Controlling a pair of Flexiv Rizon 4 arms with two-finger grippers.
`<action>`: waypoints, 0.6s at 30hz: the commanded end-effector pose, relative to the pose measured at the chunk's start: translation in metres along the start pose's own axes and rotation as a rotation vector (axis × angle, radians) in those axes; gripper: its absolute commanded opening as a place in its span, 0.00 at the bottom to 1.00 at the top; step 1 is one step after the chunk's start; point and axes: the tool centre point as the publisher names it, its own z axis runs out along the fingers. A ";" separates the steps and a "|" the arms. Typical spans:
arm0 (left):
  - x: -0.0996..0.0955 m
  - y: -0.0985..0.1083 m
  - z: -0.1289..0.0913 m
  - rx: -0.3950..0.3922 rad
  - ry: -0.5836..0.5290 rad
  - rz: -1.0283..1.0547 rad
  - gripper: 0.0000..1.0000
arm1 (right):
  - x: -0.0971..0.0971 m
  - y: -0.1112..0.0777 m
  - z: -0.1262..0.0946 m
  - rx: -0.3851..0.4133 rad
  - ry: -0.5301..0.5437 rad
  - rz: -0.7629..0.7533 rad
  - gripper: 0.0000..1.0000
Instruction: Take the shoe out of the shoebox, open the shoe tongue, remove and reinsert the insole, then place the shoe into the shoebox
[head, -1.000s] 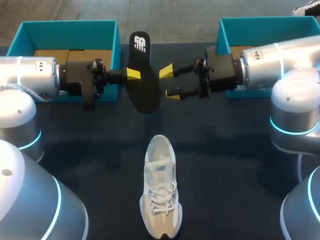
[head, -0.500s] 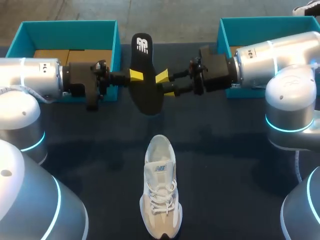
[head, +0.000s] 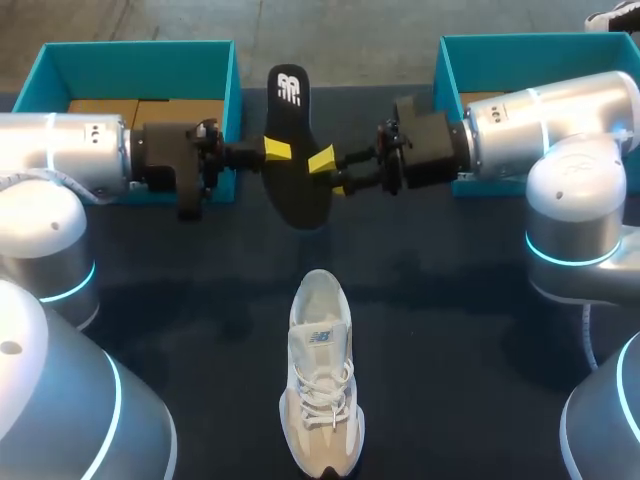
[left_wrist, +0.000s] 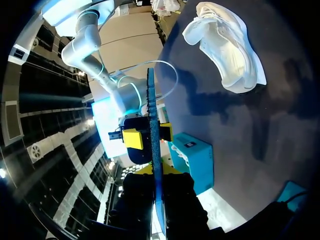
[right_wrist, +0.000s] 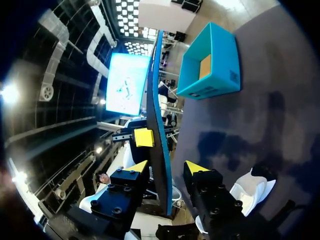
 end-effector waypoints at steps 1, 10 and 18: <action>0.000 0.000 0.004 0.000 0.002 0.000 0.00 | 0.001 -0.002 0.003 -0.005 0.001 -0.003 0.43; 0.001 0.000 0.005 0.002 -0.002 0.004 0.00 | 0.002 -0.003 0.004 0.002 0.004 -0.008 0.41; 0.001 0.000 0.005 0.007 -0.007 0.008 0.00 | 0.002 -0.001 0.006 0.005 0.009 -0.013 0.39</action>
